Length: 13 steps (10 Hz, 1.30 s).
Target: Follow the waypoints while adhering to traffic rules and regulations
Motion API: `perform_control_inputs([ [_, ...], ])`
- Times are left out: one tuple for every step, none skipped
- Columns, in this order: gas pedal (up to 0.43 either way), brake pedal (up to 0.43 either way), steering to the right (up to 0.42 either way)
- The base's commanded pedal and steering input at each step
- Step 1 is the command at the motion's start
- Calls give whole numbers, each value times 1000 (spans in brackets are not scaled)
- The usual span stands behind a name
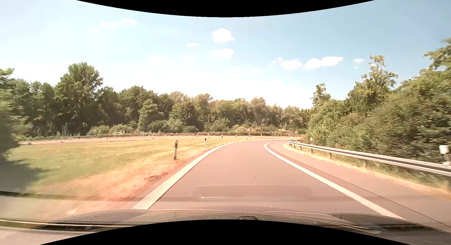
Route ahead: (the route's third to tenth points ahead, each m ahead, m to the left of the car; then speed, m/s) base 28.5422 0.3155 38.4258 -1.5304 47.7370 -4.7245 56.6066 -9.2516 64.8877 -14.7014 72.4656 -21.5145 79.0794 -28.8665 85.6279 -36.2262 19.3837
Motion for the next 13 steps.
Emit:
perform_control_inputs([
  [150, 0, 20],
  [157, 0, 22],
  [189, 0, 24],
  [189, 0, 30],
  [189, 0, 32],
  [189, 0, 33],
  [189, 0, 38],
  [189, 0, 46],
  [189, 0, 54],
  [189, 0, 59],
  [189, 0, 59],
  [189, 0, 59],
  [189, 0, 61],
])
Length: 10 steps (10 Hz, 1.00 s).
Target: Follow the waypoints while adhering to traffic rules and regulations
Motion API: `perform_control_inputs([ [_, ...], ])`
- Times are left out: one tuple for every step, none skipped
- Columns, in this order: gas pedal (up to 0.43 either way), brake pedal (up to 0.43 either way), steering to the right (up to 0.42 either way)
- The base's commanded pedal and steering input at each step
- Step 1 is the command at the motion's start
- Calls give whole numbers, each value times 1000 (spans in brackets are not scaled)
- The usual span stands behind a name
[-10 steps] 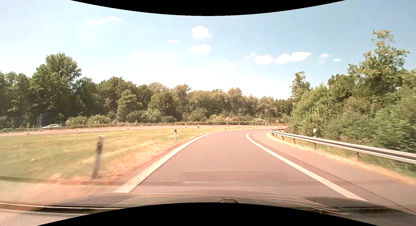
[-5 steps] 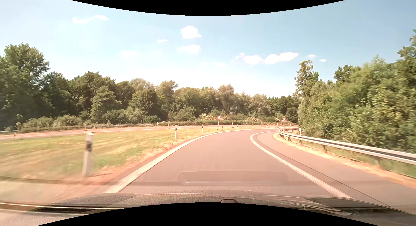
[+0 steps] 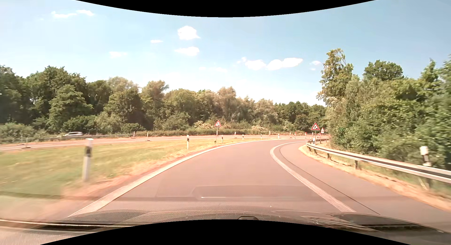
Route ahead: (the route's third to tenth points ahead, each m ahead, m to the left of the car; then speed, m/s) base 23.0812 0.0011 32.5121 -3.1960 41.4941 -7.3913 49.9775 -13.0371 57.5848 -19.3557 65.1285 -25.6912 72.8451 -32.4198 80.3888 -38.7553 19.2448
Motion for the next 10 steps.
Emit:
perform_control_inputs([
  [189, 0, 66],
  [189, 0, 69],
  [189, 0, 71],
  [189, 0, 72],
  [189, 0, 73],
  [189, 0, 74],
  [189, 0, 77],
  [189, 0, 80],
  [189, 0, 81],
  [189, 0, 80],
])
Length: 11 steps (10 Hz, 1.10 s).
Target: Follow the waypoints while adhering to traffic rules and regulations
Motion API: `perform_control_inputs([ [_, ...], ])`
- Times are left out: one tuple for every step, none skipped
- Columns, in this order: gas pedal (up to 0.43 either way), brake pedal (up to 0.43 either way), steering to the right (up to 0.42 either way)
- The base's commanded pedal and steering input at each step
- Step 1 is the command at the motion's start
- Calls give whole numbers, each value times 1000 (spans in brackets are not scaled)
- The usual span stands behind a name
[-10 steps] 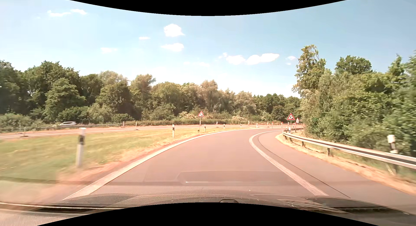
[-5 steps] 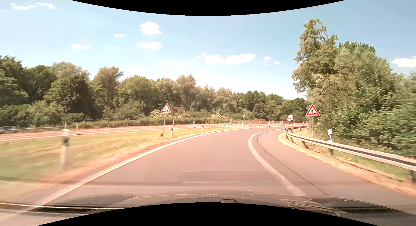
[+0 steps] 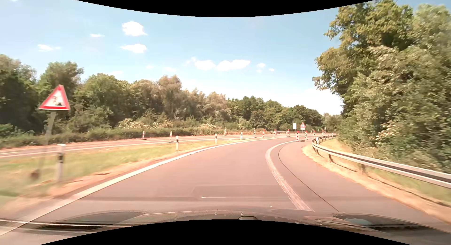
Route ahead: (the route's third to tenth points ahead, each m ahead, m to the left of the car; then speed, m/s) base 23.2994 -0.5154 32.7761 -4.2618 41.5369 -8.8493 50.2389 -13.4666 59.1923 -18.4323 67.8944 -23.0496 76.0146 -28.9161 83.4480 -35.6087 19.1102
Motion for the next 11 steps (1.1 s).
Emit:
perform_control_inputs([
  [209, 0, 80],
  [248, 0, 77],
  [268, 0, 75],
  [268, 0, 74],
  [268, 0, 75],
  [280, 0, 76],
  [287, 0, 78],
  [299, 0, 84],
  [299, 0, 85],
  [319, 0, 83],
  [319, 0, 81],
])
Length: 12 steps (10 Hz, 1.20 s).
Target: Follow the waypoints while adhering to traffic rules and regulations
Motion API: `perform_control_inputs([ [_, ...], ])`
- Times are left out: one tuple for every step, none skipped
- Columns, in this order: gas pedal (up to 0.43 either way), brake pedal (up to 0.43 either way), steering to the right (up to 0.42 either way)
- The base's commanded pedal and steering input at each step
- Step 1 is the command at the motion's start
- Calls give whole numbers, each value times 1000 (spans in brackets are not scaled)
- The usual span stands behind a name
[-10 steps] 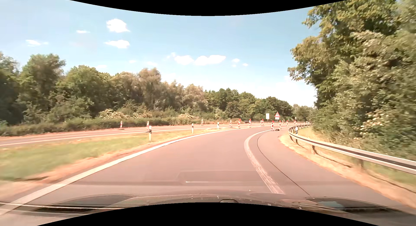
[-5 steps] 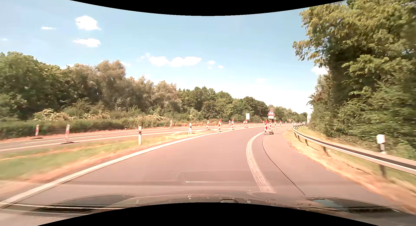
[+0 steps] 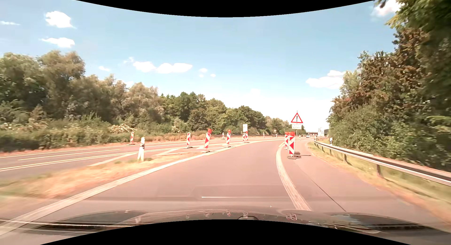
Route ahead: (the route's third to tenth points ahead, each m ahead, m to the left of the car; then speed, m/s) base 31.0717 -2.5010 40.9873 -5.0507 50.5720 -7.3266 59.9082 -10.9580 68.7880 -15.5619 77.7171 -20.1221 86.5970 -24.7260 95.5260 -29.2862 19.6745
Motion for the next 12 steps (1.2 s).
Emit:
perform_control_inputs([
  [350, 0, 79],
  [390, 0, 77],
  [390, 0, 76],
  [409, 0, 74],
  [429, 0, 71],
  [441, 0, 67],
  [461, 0, 64],
  [480, 0, 64],
  [480, 0, 64],
  [480, 0, 64],
  [480, 0, 64],
  [480, 0, 62],
])
